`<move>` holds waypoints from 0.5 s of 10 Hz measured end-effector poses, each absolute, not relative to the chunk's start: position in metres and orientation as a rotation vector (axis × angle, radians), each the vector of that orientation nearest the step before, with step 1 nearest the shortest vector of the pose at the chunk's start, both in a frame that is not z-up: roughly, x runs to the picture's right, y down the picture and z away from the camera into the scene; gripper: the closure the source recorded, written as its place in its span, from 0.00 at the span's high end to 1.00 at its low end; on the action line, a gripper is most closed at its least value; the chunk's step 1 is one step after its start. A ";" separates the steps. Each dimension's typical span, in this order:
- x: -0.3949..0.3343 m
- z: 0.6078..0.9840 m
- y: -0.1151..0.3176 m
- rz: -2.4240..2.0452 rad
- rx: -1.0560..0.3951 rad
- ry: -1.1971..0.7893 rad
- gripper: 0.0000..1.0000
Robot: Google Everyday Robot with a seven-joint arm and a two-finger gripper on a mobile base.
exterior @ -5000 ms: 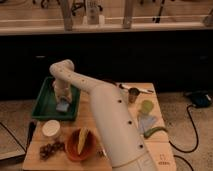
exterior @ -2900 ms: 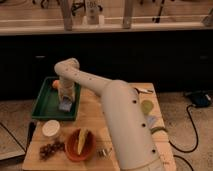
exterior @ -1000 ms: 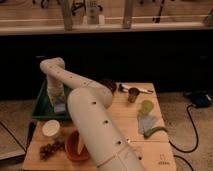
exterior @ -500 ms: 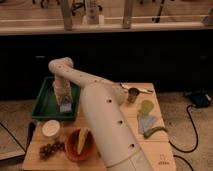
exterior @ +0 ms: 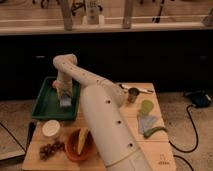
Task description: Wipe tray with sponge
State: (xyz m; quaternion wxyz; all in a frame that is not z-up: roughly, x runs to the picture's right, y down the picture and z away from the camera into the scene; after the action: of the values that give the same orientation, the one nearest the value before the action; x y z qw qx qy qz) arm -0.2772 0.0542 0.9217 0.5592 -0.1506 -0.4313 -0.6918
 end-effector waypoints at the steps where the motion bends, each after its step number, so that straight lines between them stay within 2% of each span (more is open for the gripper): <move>1: -0.288 0.922 0.055 -1.649 -0.340 -1.051 0.04; 5: -0.304 0.912 0.067 -1.717 -0.325 -1.177 0.04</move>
State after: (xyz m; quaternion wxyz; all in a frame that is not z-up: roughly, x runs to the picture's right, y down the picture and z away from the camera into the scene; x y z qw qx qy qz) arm -0.3036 0.0666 0.9117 0.4945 -0.1342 -0.4856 -0.7083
